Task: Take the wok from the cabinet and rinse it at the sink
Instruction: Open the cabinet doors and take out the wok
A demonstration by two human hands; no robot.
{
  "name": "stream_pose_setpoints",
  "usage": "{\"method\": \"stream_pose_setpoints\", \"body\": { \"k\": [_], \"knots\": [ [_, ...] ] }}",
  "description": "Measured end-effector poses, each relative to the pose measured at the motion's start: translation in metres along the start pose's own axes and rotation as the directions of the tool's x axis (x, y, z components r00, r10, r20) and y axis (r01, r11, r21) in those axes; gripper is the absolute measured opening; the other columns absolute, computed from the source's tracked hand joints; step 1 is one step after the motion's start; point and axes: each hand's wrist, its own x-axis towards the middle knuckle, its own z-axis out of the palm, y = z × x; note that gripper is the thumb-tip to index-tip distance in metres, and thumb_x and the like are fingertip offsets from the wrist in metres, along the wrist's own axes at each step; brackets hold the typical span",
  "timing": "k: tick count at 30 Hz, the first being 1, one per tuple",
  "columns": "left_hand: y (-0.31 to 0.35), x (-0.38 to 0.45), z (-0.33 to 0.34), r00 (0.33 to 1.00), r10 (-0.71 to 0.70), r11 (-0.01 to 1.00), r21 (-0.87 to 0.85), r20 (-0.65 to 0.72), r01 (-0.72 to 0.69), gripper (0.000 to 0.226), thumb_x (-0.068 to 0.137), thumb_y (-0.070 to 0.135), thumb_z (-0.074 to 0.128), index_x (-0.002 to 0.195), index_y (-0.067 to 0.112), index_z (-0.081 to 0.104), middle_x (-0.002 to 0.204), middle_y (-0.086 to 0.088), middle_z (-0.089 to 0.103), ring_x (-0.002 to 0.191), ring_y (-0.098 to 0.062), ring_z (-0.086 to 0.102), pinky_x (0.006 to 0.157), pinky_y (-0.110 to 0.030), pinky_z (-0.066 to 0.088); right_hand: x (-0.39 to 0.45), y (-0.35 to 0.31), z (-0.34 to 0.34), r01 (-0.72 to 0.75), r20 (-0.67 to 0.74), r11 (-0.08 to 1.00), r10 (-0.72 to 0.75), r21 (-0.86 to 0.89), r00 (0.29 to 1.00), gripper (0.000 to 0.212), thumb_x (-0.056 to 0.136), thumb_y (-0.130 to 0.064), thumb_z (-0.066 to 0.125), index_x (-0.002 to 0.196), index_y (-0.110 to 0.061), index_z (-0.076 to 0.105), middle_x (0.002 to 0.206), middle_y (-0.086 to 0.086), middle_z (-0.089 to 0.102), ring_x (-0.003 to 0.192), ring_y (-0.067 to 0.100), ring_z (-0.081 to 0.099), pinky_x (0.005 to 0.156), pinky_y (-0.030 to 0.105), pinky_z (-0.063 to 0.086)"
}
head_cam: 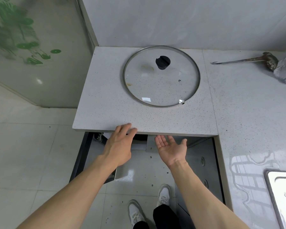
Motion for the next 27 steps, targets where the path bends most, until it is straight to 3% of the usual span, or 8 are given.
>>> {"method": "stream_pose_setpoints", "body": {
  "k": [6,10,15,18,21,24,26,27],
  "knots": [
    [0.005,0.002,-0.006,0.998,-0.027,0.999,0.029,0.049,0.026,0.079,0.079,-0.004,0.056,0.148,0.022,0.028,0.157,0.001,0.016,0.139,-0.022,0.019,0.103,-0.033,0.040,0.002,0.000,0.002,-0.005,-0.003,1.000,0.005,0.019,1.000,0.080,0.097,-0.064,0.027,0.153,-0.006,0.017,0.158,0.018,0.022,0.144,0.037,0.026,0.117,0.050,0.026],
    [0.010,0.006,-0.011,0.997,-0.002,0.996,0.086,0.078,-0.005,0.068,0.077,-0.003,0.057,0.139,0.017,0.037,0.147,-0.004,0.025,0.127,-0.025,0.027,0.088,-0.032,0.046,0.005,-0.002,-0.001,0.029,-0.006,0.999,-0.029,0.021,1.000,0.073,0.101,-0.056,0.023,0.152,-0.005,0.016,0.158,0.019,0.021,0.144,0.038,0.025,0.116,0.050,0.028],
    [0.004,0.006,-0.007,0.994,0.027,0.991,0.130,0.106,-0.041,0.074,0.075,-0.002,0.059,0.141,0.016,0.031,0.149,-0.006,0.019,0.127,-0.027,0.025,0.086,-0.034,0.049,0.000,0.004,-0.013,0.059,-0.017,0.997,-0.060,-0.041,0.998,0.068,0.102,-0.054,0.022,0.138,0.001,0.040,0.144,0.024,0.041,0.136,0.041,0.039,0.112,0.050,0.036],
    [0.005,0.006,-0.008,0.993,0.061,0.982,0.170,0.103,-0.078,0.069,0.076,0.000,0.058,0.139,0.014,0.033,0.144,-0.008,0.025,0.123,-0.027,0.028,0.078,-0.032,0.049,-0.011,0.009,-0.022,0.107,-0.045,0.993,-0.110,-0.048,0.993,0.065,0.103,-0.051,0.025,0.138,0.002,0.039,0.129,0.026,0.046,0.134,0.043,0.038,0.107,0.052,0.039],
    [0.005,0.005,-0.010,0.989,0.113,0.960,0.247,0.094,-0.133,0.066,0.076,0.001,0.058,0.136,0.010,0.033,0.137,-0.012,0.030,0.116,-0.027,0.032,0.069,-0.027,0.040,-0.024,0.016,-0.027,0.186,-0.078,0.966,-0.202,-0.180,0.976,0.054,0.102,-0.041,0.042,0.133,0.004,0.041,0.137,0.028,0.044,0.130,0.040,0.044,0.104,0.050,0.043],
    [-0.001,0.002,-0.009,0.982,0.160,0.925,0.332,0.105,-0.186,0.071,0.075,0.004,0.060,0.139,0.007,0.028,0.137,-0.017,0.031,0.115,-0.030,0.035,0.069,-0.025,0.038,-0.031,0.025,-0.037,0.251,-0.062,0.873,-0.302,-0.418,0.951,0.050,0.095,-0.026,0.062,0.132,0.001,0.042,0.112,0.015,0.057,0.106,0.027,0.059,0.103,0.044,0.047],
    [-0.004,0.000,-0.007,0.976,0.186,0.896,0.389,0.112,-0.216,0.079,0.073,0.006,0.064,0.140,0.005,0.024,0.138,-0.021,0.029,0.115,-0.031,0.037,0.073,-0.027,0.042,-0.035,0.030,-0.037,0.274,-0.053,0.781,-0.365,-0.561,0.930,0.026,0.092,-0.023,0.066,0.101,-0.008,0.048,0.085,0.004,0.047,0.079,0.014,0.055,0.095,0.036,0.052],
    [-0.005,-0.001,-0.006,0.973,0.199,0.878,0.419,0.117,-0.230,0.081,0.072,0.007,0.064,0.141,0.003,0.022,0.138,-0.023,0.029,0.115,-0.032,0.037,0.077,-0.028,0.045,-0.036,0.032,-0.035,0.275,-0.060,0.730,-0.396,-0.626,0.916,0.028,0.090,-0.023,0.069,0.089,-0.014,0.044,0.077,0.003,0.038,0.068,0.012,0.047,0.087,0.031,0.053]
  ]
}}
